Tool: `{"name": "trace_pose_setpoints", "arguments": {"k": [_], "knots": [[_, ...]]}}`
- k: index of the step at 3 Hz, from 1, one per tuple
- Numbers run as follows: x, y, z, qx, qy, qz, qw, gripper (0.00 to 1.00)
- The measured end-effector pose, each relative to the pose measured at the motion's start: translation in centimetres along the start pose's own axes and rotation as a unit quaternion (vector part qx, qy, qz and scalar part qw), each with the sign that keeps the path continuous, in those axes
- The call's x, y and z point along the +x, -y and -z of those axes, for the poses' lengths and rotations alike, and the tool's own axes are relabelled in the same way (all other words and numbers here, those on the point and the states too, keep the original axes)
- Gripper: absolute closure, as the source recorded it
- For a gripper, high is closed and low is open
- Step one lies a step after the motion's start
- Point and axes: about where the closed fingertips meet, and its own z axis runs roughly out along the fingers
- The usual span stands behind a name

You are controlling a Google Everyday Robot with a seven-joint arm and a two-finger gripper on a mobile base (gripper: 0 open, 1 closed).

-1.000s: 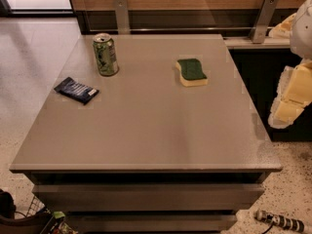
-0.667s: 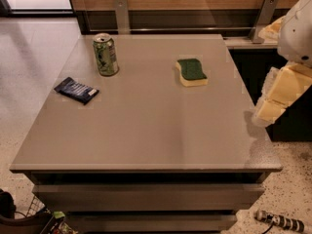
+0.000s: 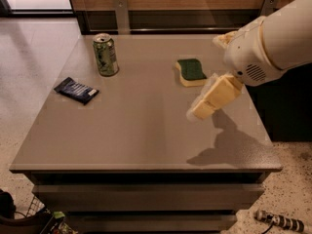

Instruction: Pick rxbar blueberry

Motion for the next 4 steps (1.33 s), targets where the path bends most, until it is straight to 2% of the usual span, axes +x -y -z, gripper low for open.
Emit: {"name": "trace_pose_setpoints", "arguments": {"k": [1,2,4], "knots": [[-3.0,-0.8,-3.8,0.004,0.088,-0.036,0.9955,0.0],[-7.5,-2.0,-9.2,0.03,0.151,-0.057,0.9865,0.0],[-7.9,-2.0,-9.6,0.034,0.159,-0.058,0.985,0.0]]}}
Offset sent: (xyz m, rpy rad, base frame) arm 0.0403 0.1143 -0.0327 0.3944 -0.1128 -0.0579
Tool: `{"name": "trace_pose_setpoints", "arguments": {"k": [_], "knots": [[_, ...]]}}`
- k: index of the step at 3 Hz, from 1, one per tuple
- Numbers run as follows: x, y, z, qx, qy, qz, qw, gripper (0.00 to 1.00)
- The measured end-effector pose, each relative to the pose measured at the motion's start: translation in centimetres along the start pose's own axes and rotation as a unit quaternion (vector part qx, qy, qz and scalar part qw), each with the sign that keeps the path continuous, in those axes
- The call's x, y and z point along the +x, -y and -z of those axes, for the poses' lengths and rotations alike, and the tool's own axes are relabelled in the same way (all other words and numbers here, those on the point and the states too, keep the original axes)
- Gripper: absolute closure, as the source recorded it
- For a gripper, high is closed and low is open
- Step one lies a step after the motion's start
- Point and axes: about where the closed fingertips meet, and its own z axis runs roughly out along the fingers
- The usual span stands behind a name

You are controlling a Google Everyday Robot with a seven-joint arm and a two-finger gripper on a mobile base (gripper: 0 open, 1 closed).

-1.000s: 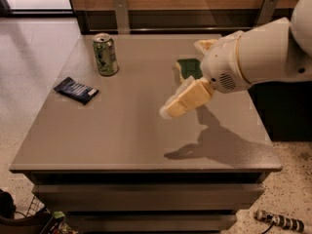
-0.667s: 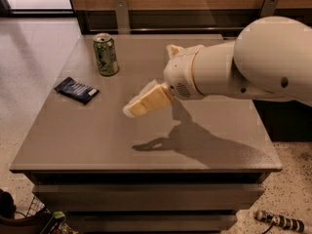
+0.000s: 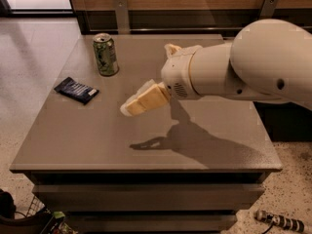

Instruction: Pick rxbar blueberry

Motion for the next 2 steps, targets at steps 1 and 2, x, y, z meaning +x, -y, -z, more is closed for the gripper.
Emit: {"name": "trace_pose_setpoints", "arguments": {"k": [1,2], "knots": [[0.3,-1.4,-3.0,-0.012,0.038,-0.01,0.9991,0.0],[-0.2,-3.0,-7.9,-0.041,0.087,-0.022,0.9951,0.0]]}}
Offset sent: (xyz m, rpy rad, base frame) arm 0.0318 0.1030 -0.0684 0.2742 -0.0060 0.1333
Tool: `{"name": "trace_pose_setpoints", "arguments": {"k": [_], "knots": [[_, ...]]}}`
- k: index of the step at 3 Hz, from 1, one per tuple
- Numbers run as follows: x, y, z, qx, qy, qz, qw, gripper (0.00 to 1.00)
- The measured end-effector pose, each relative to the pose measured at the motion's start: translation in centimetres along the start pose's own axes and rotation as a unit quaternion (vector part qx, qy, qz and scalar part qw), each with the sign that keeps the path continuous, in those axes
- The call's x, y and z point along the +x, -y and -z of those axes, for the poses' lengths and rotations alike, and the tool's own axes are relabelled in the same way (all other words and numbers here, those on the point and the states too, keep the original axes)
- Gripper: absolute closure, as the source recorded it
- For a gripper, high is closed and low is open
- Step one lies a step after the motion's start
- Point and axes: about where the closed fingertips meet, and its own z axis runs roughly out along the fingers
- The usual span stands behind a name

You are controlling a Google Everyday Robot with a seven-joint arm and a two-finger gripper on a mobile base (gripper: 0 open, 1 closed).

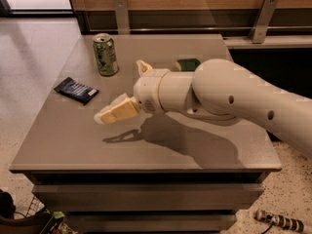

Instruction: Pick rxbar blueberry

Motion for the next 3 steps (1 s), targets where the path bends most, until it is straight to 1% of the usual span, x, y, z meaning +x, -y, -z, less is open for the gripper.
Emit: {"name": "trace_pose_setpoints", "arguments": {"k": [1,3], "knots": [[0.2,-0.5,-2.8,-0.022,0.016,-0.007,0.9996,0.0],[0.4,-1.2,-8.5,-0.071,0.015,-0.017,0.9972,0.0]]}}
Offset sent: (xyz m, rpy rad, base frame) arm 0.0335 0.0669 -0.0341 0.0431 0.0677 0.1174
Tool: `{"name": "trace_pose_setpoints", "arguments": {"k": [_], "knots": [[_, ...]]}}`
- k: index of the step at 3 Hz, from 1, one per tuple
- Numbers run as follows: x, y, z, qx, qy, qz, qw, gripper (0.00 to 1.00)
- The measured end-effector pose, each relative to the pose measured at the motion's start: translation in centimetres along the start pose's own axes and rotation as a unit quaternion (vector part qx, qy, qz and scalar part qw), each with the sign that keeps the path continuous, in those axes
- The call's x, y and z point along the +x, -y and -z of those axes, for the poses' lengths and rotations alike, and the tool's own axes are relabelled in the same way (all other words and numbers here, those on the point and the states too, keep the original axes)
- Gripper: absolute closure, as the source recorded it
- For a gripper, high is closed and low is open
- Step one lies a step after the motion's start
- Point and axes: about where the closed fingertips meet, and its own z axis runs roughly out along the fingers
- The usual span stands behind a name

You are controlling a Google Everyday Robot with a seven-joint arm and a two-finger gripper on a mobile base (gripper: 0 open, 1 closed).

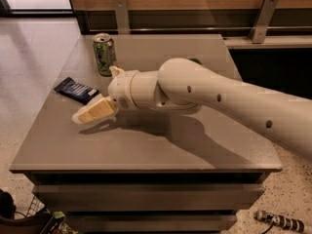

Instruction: Pick rxbar blueberry

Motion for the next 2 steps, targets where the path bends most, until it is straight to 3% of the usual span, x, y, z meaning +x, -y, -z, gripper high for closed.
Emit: {"name": "trace_pose_setpoints", "arguments": {"k": [2], "knots": [[0.3,-0.2,-4.6,-0.038,0.004,-0.014,0.9992,0.0]]}}
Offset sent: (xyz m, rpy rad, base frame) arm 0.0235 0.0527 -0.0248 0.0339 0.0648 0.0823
